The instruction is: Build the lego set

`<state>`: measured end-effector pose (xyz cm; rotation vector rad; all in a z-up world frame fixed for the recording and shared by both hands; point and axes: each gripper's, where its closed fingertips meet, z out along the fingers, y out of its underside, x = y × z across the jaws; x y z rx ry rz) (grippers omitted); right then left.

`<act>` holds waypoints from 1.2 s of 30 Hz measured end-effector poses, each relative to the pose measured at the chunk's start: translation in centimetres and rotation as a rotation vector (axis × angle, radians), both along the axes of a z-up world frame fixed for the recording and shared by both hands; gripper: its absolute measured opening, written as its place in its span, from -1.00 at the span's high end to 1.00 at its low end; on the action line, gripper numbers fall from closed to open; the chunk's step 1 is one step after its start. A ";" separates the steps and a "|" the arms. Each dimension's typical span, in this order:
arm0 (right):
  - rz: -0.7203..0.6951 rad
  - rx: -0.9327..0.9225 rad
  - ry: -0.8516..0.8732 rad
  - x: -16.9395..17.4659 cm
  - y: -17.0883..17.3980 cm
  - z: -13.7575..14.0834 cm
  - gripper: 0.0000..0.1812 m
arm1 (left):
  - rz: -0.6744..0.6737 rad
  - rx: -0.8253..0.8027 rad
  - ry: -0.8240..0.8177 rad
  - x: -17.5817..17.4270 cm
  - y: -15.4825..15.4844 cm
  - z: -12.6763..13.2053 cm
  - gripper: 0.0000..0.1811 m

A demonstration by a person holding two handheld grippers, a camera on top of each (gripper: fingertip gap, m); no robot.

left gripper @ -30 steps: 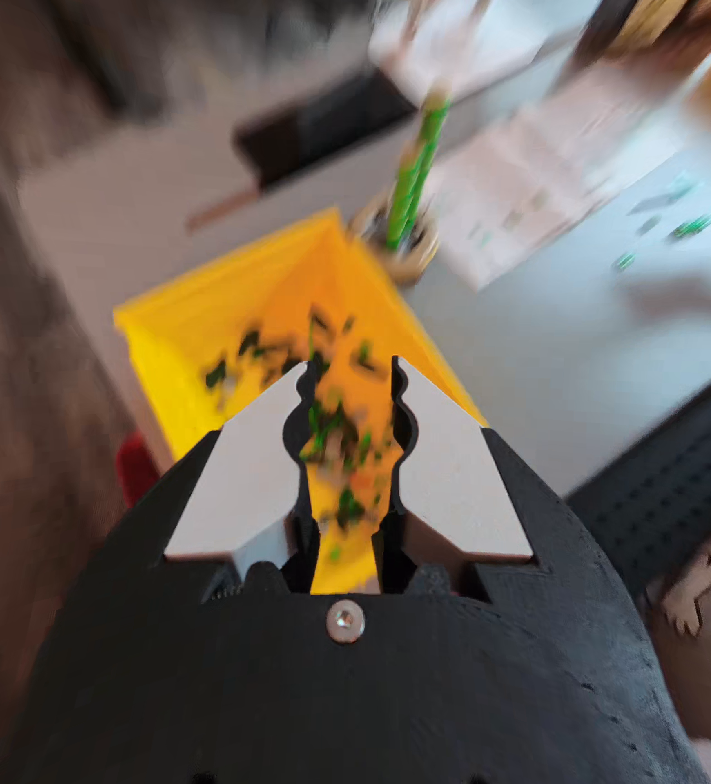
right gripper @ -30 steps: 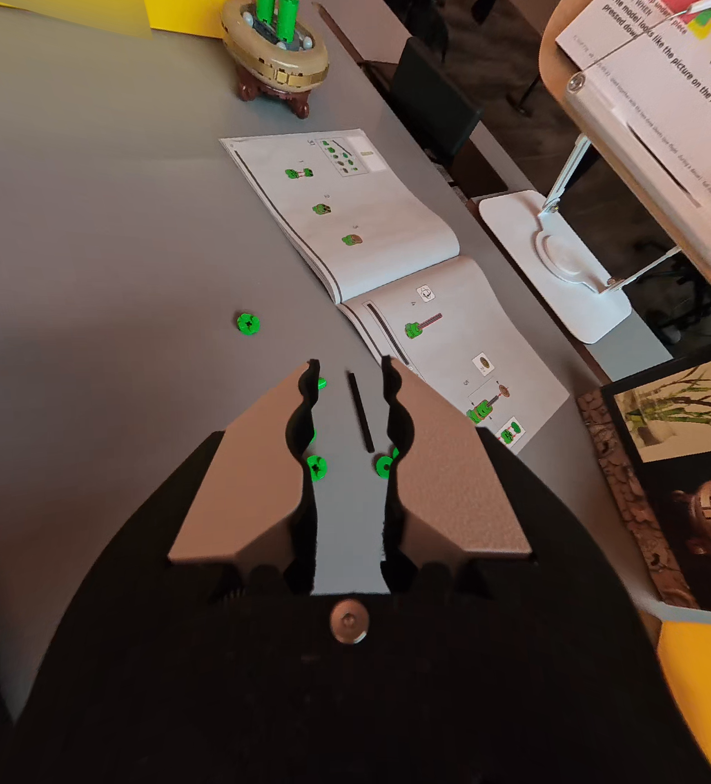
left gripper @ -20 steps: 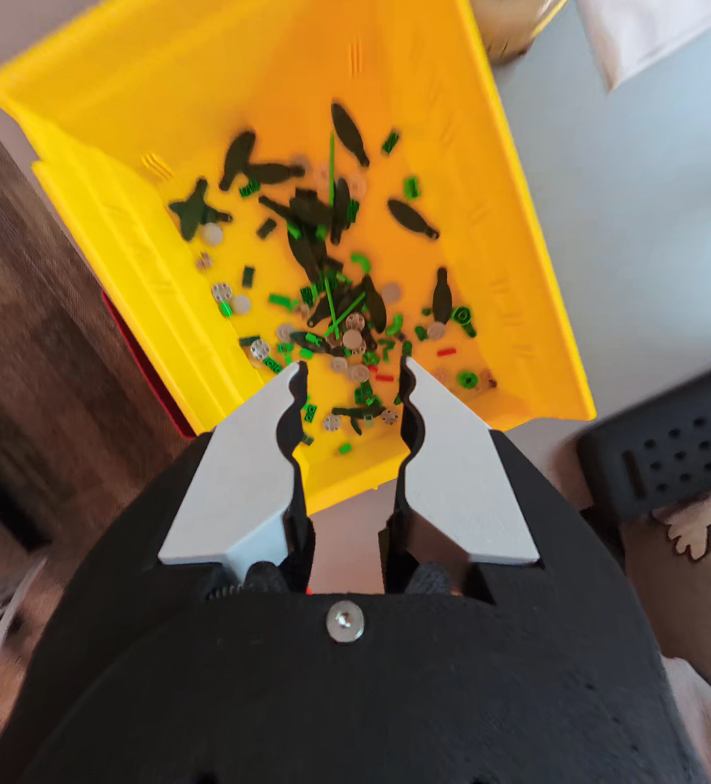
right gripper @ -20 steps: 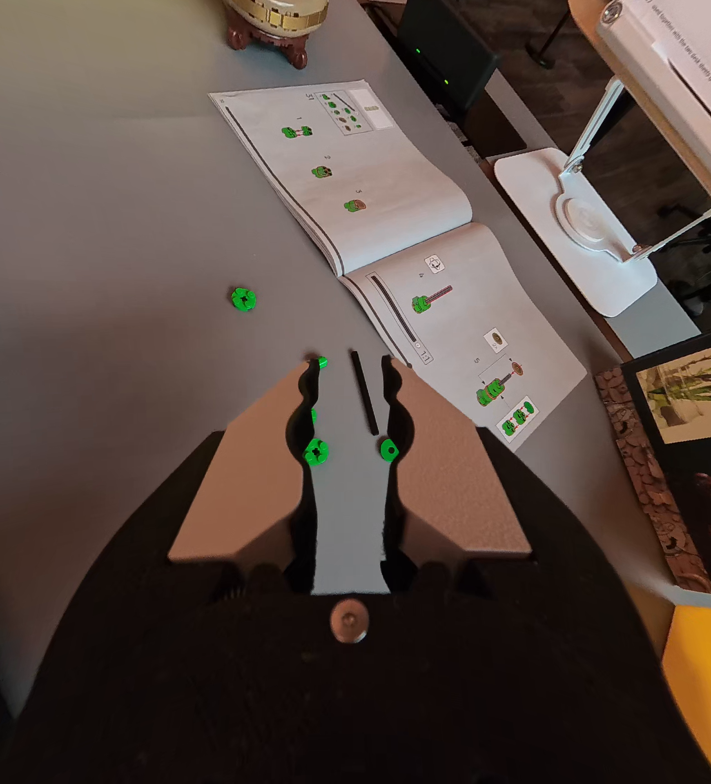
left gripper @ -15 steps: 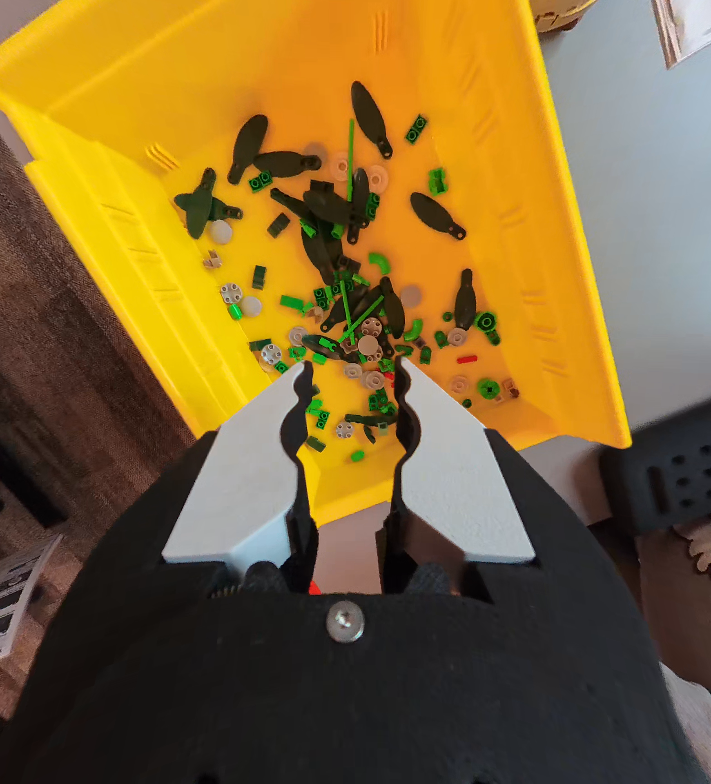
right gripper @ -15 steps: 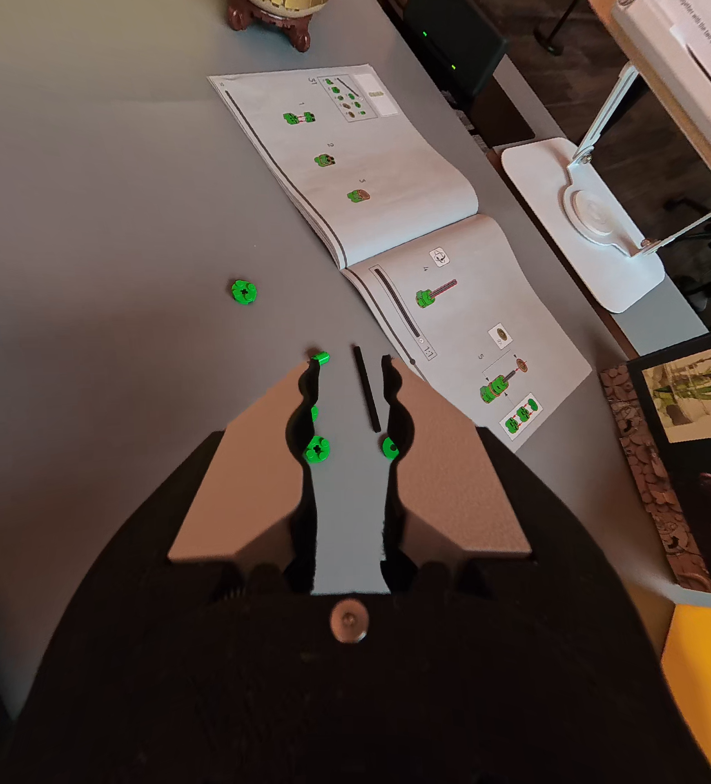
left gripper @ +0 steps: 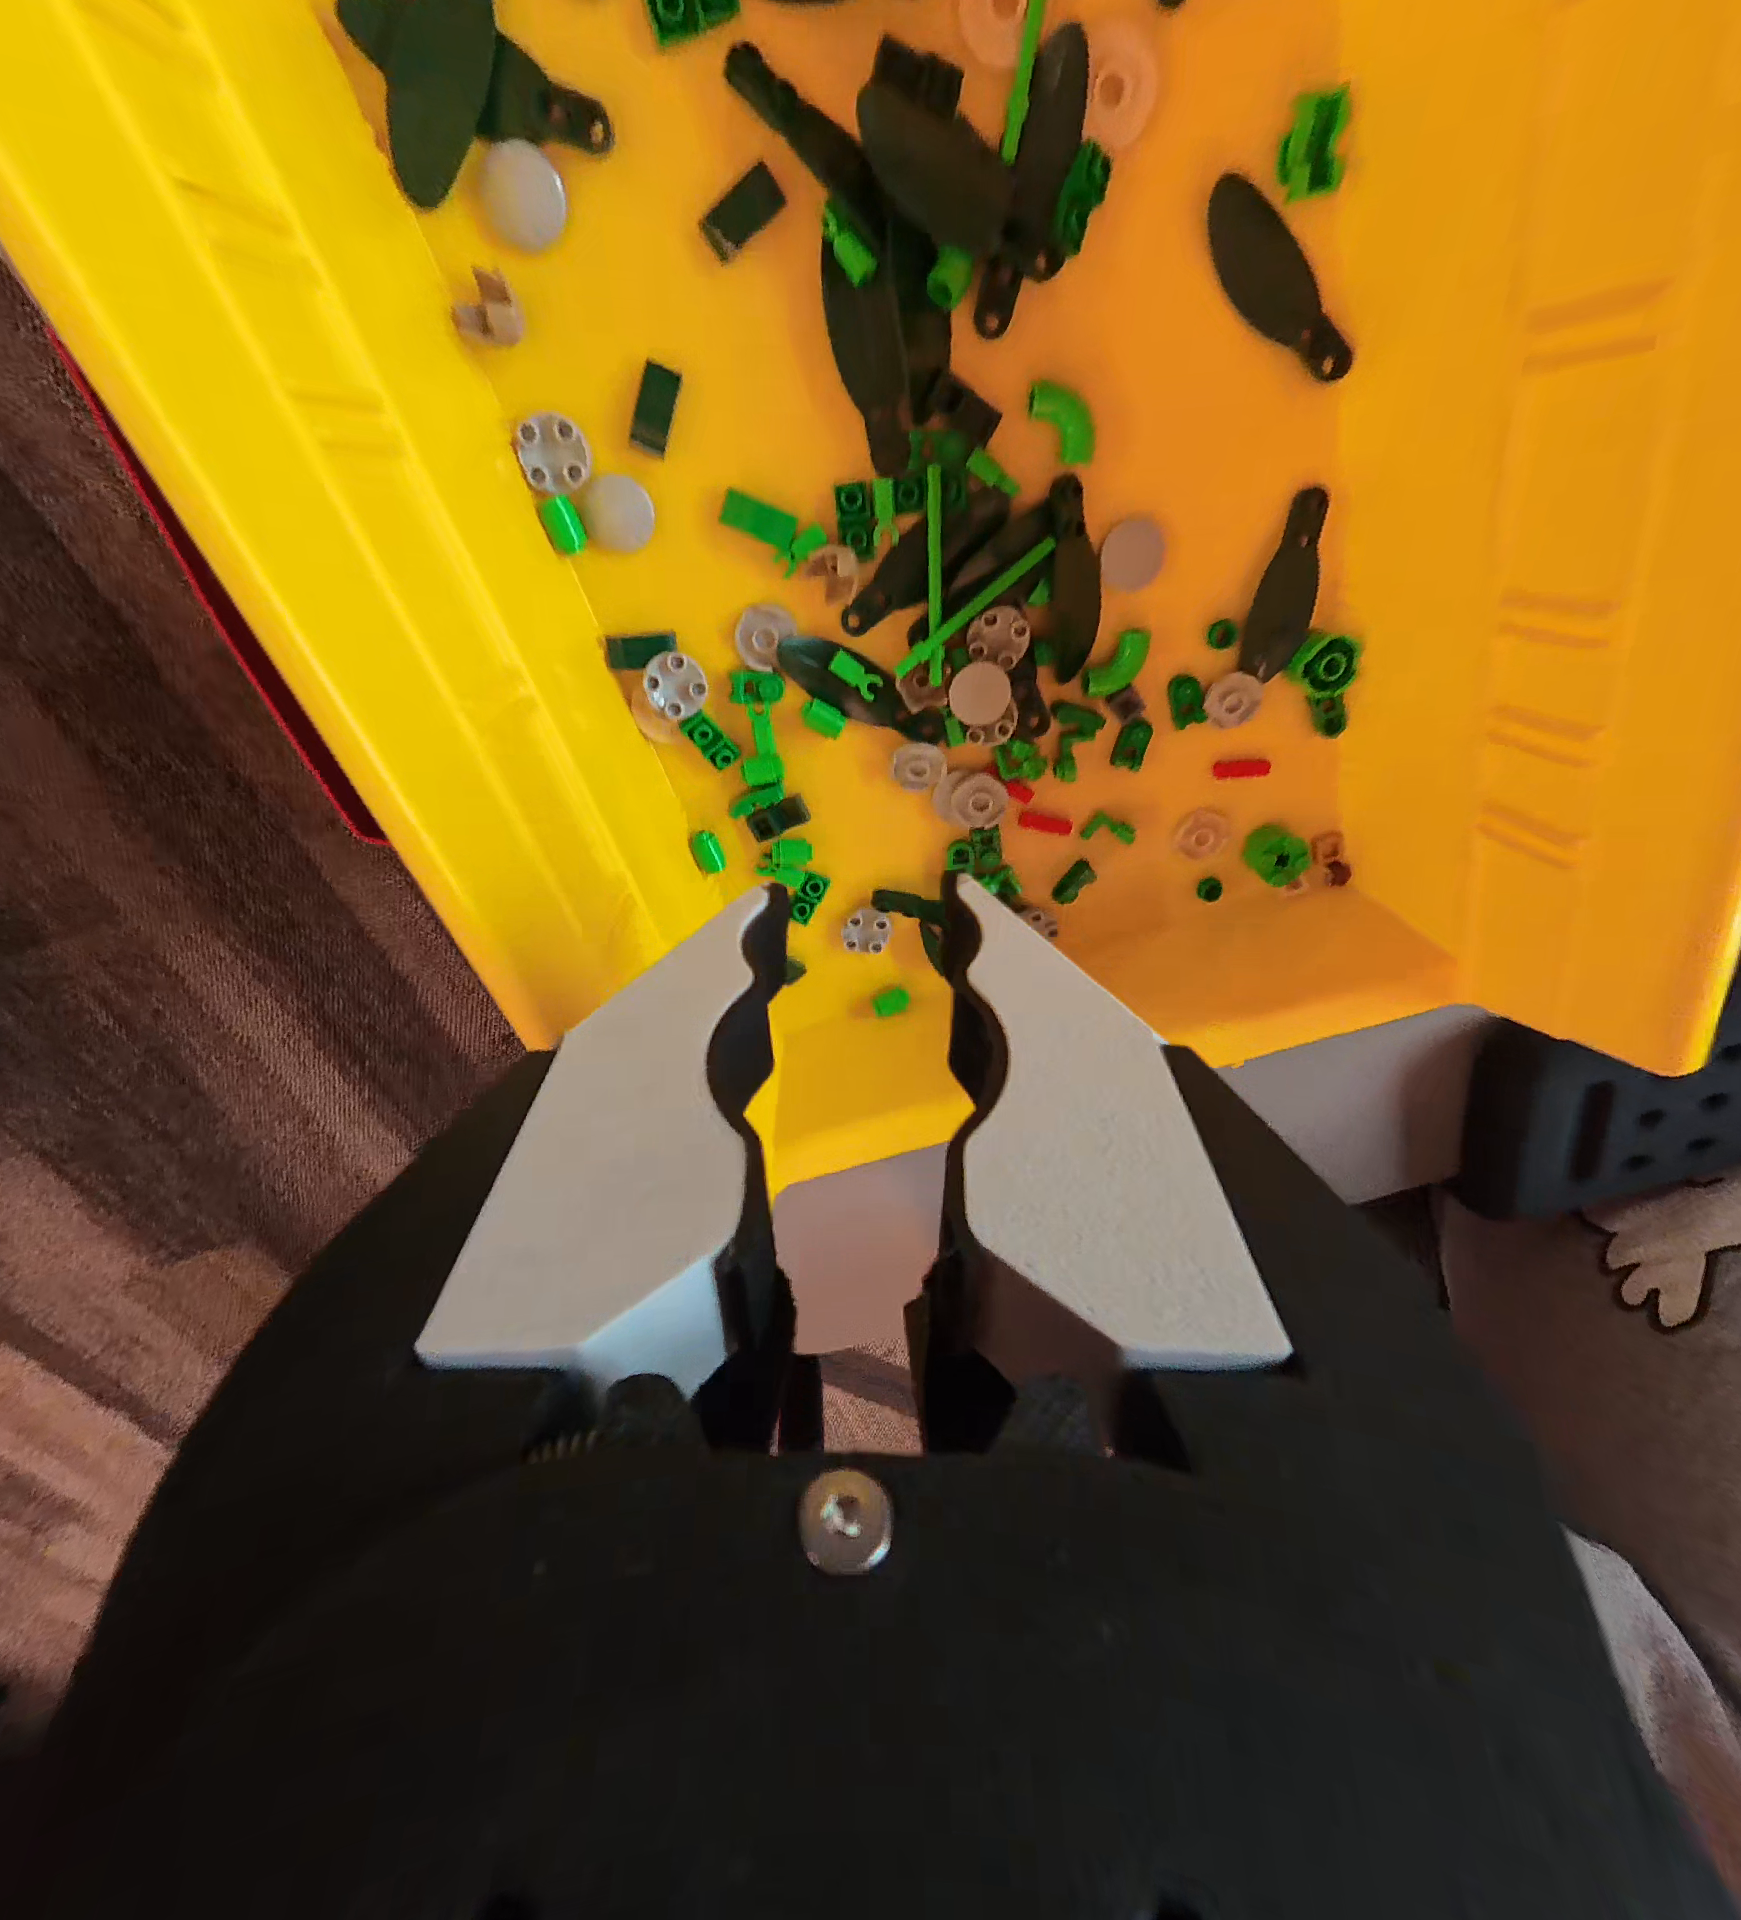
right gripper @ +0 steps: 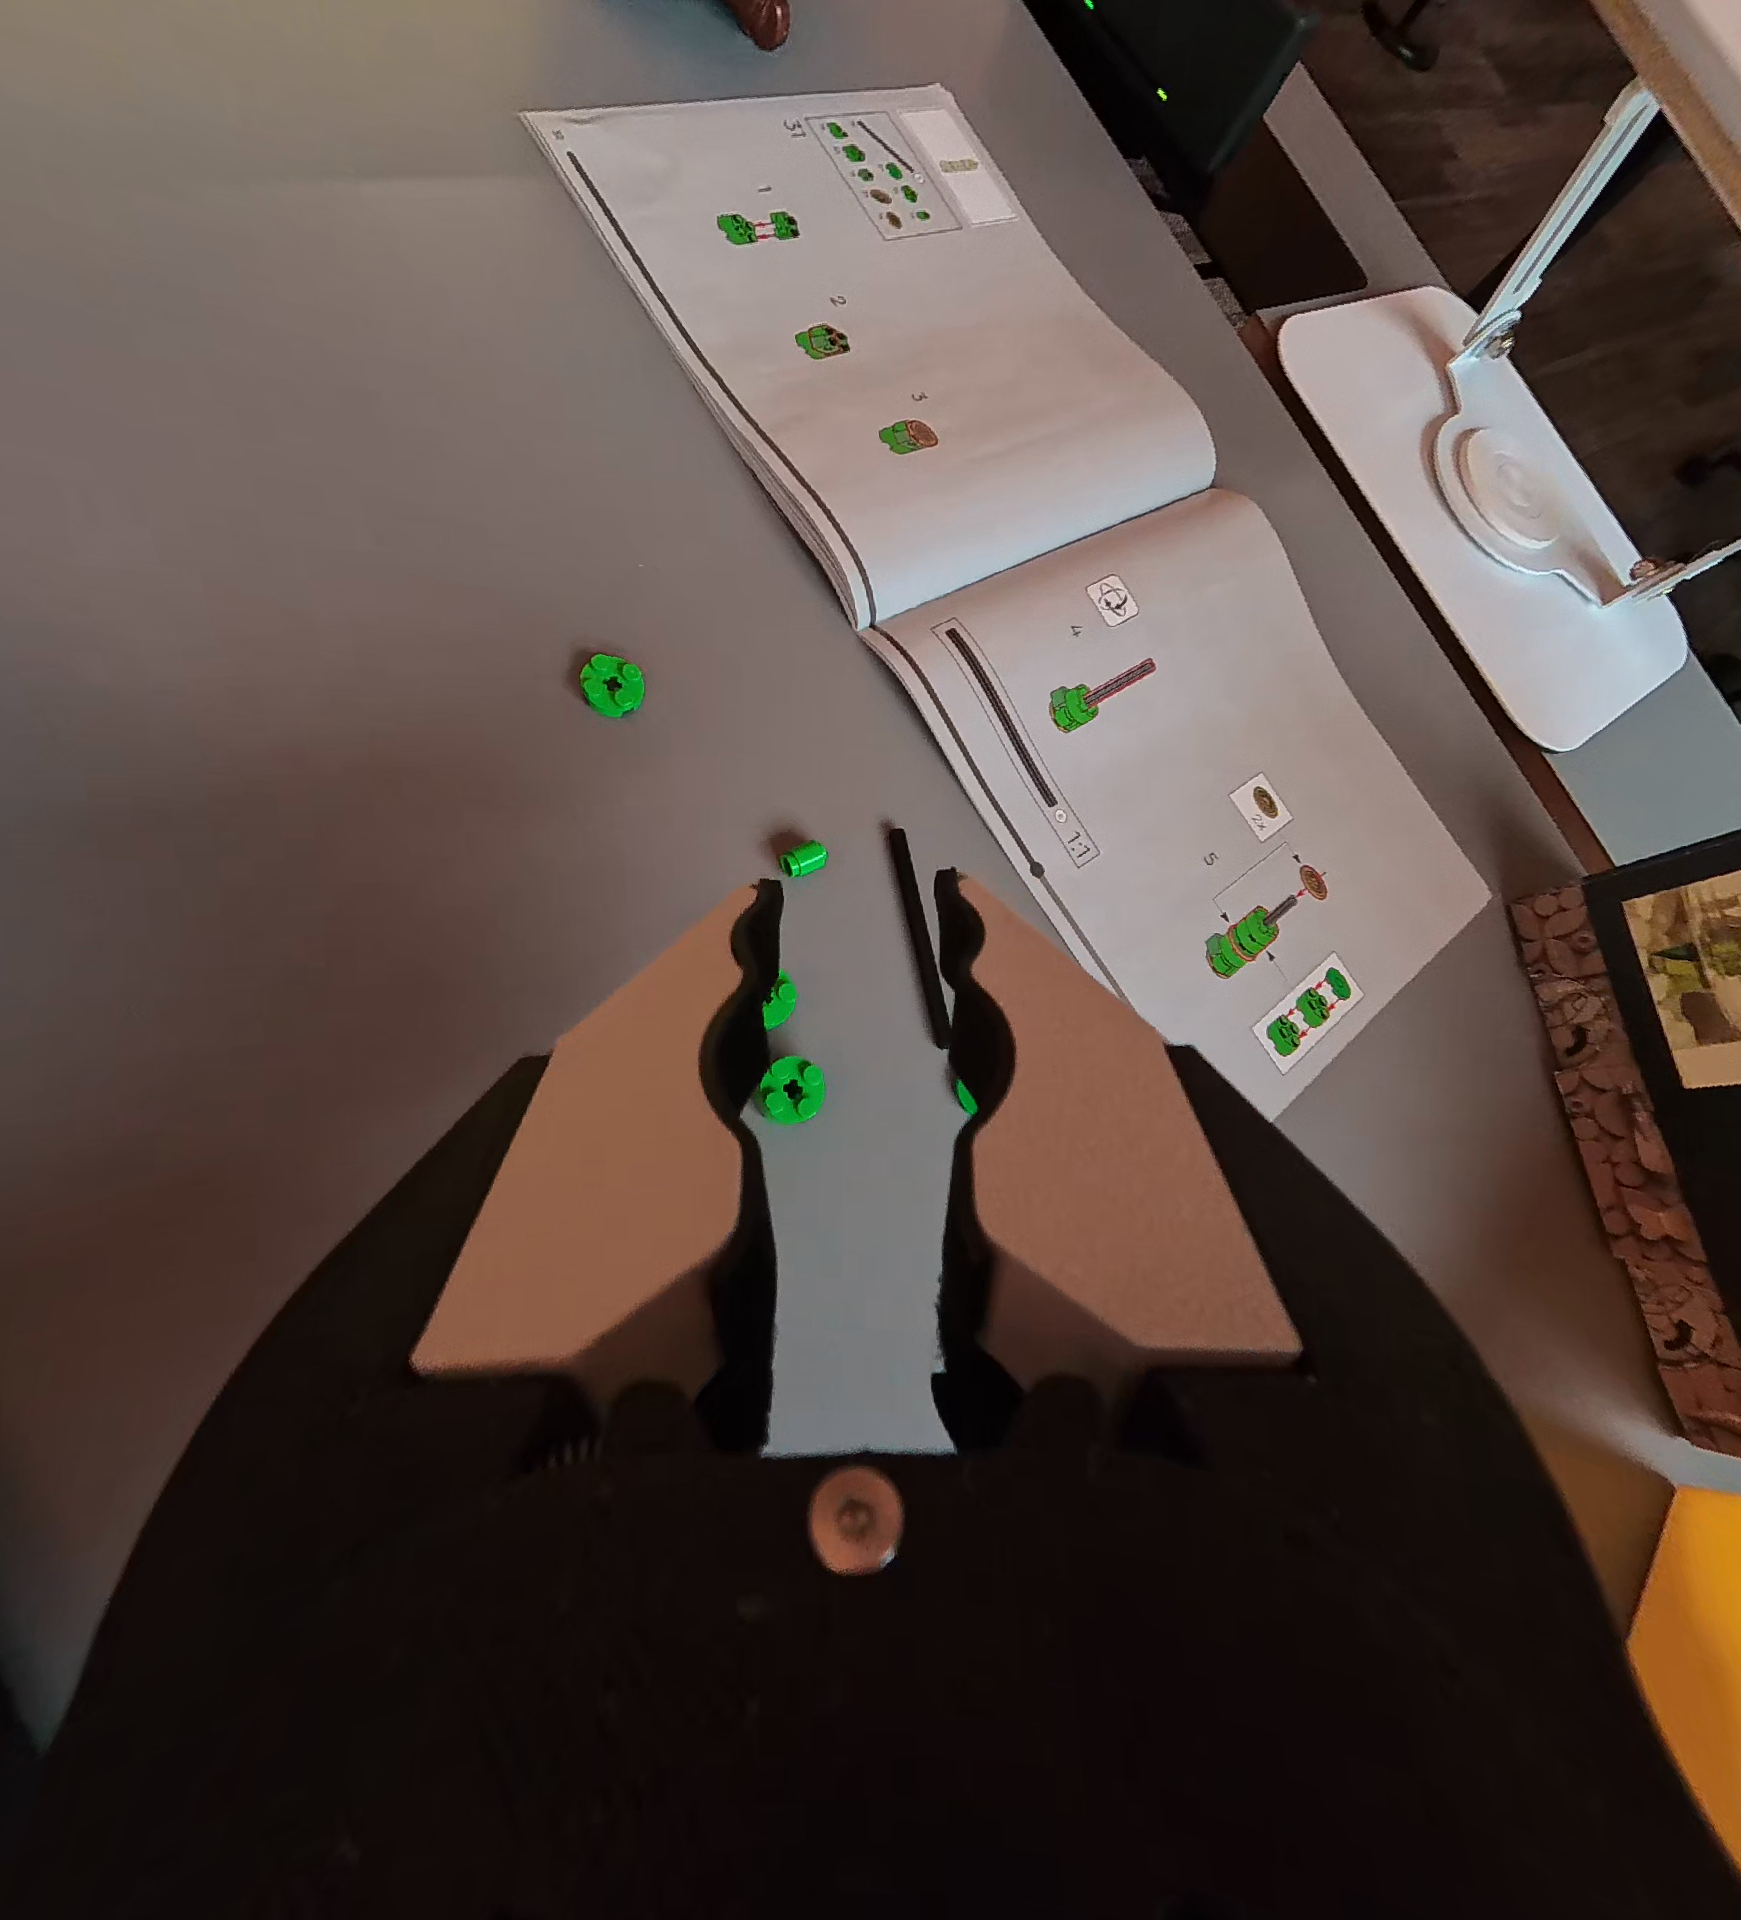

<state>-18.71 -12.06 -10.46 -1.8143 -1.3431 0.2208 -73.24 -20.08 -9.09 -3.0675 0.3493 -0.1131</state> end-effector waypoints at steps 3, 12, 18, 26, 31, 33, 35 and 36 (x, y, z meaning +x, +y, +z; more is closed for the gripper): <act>0.001 -0.004 -0.003 0.0 0.0 -0.1 0.67 | -0.005 -0.004 0.015 0.0 -0.6 0.2 0.73; 0.001 -0.016 -0.020 0.0 0.0 -0.5 0.67 | -0.214 -0.153 -0.041 3.4 -3.3 -1.0 0.65; 0.001 -0.013 -0.020 0.1 0.0 -0.4 0.67 | -0.509 -0.265 -0.192 7.8 -5.1 -1.9 0.64; 0.023 -0.018 0.028 -0.4 0.4 0.0 0.67 | -0.493 -0.050 -0.391 10.5 -3.0 -0.4 0.56; 0.054 -0.019 0.063 -1.1 0.4 0.3 0.67 | -0.495 0.314 -0.477 10.8 -1.0 1.7 0.57; 0.072 -0.025 0.068 -1.6 0.2 0.2 0.67 | -0.559 0.325 -0.404 10.2 -1.7 0.5 0.54; 0.086 -0.029 0.067 -2.1 0.0 0.1 0.67 | -0.620 0.288 -0.328 9.7 -2.5 -0.9 0.58; 0.090 -0.032 0.065 -2.2 -0.1 0.0 0.67 | -0.646 0.270 -0.301 9.7 -2.7 -1.5 0.58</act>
